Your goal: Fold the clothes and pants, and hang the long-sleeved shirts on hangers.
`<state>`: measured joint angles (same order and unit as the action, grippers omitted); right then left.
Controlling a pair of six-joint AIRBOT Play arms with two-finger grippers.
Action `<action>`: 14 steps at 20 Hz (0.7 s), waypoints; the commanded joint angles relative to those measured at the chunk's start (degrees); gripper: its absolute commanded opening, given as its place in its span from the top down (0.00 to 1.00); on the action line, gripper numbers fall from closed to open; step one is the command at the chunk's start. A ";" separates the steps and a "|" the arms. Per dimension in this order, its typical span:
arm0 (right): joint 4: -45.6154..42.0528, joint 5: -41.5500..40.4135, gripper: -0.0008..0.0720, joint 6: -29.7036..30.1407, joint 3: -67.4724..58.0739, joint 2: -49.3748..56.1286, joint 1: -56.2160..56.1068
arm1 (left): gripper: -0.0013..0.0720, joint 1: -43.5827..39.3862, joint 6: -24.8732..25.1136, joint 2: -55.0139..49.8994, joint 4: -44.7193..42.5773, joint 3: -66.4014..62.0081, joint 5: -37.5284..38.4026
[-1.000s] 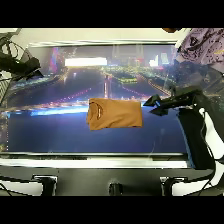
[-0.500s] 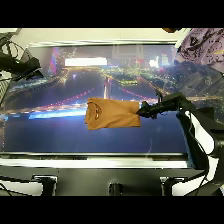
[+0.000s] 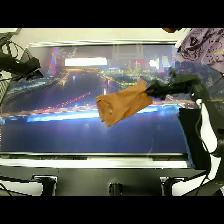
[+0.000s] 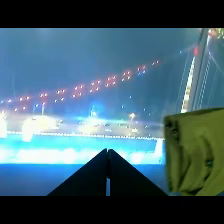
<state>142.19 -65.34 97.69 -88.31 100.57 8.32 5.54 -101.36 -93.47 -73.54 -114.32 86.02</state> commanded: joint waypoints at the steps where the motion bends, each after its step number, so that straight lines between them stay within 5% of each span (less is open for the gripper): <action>1: -3.28 -1.16 0.95 -7.26 -9.03 0.02 4.96 | 0.96 -0.17 0.00 -0.04 0.00 0.02 -0.02; 14: -26.75 -5.68 0.95 -32.35 -16.02 -10.69 21.77 | 0.96 -0.28 -0.22 -0.02 0.02 0.02 0.17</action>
<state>123.02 -70.04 72.71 -104.03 93.32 27.62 5.28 -101.54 -93.47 -73.52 -114.32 86.19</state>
